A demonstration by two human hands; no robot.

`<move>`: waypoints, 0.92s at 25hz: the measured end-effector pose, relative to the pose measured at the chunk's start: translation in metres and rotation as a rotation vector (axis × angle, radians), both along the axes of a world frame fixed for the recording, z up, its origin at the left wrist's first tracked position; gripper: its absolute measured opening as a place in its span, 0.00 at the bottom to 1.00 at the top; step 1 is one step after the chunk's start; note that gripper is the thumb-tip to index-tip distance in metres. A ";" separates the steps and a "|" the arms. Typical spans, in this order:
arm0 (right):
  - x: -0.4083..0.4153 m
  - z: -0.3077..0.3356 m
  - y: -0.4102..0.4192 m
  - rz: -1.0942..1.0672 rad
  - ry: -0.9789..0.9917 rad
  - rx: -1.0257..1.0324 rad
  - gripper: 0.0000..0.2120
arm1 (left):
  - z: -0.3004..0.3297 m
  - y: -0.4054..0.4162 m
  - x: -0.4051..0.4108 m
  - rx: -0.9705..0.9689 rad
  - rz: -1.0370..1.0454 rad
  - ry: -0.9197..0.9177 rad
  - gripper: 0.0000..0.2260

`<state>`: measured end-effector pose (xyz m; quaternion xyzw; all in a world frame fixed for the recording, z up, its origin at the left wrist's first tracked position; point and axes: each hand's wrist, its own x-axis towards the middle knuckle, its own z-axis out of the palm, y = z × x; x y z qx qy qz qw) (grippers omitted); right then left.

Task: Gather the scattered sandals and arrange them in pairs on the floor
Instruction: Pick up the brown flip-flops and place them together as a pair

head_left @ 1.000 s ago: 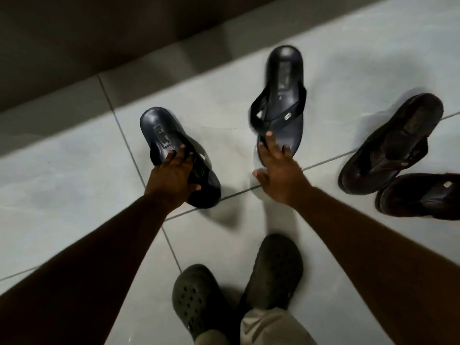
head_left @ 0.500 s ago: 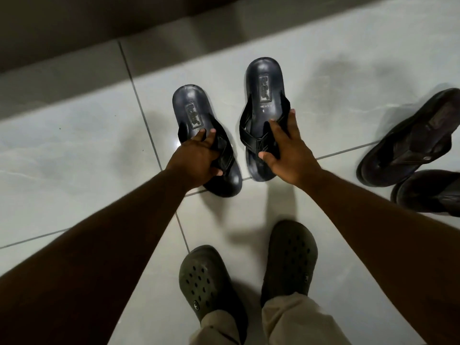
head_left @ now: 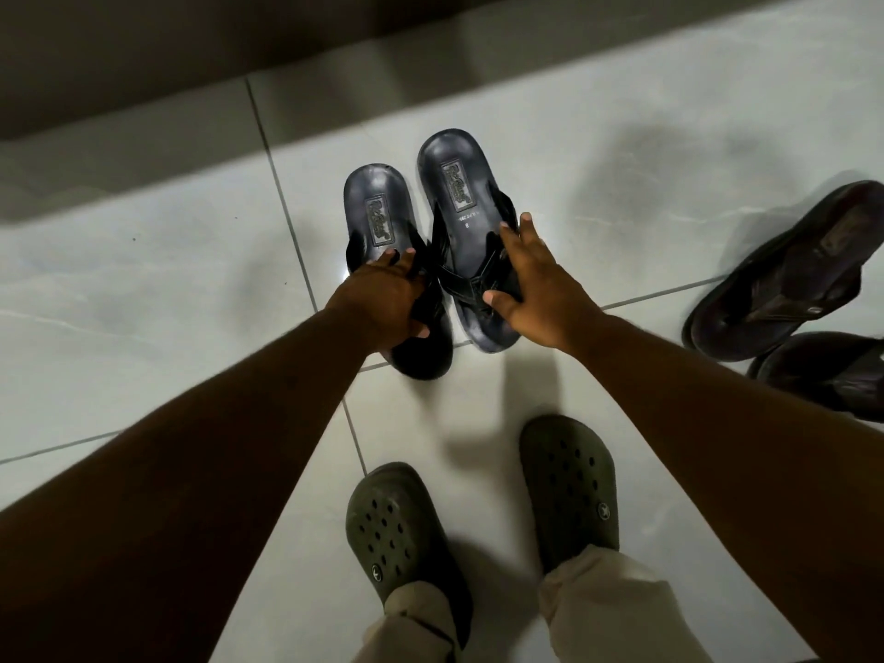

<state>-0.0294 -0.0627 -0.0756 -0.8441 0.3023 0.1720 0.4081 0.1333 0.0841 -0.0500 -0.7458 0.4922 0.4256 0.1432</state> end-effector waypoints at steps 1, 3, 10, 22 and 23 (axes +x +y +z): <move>-0.004 0.004 -0.003 -0.039 -0.001 0.005 0.40 | 0.007 -0.005 -0.003 -0.028 0.042 -0.037 0.36; -0.016 0.012 -0.011 -0.120 0.000 -0.007 0.40 | 0.021 -0.017 -0.012 -0.139 0.169 -0.133 0.36; -0.140 0.031 -0.082 -0.511 0.186 -0.338 0.38 | 0.034 -0.109 -0.108 -0.276 0.031 -0.027 0.38; -0.321 -0.012 -0.125 -1.031 0.546 -0.221 0.38 | -0.010 -0.293 -0.278 -0.345 -0.686 -0.037 0.31; -0.324 -0.015 -0.125 -0.988 0.542 -0.246 0.37 | -0.014 -0.295 -0.275 -0.316 -0.690 -0.034 0.30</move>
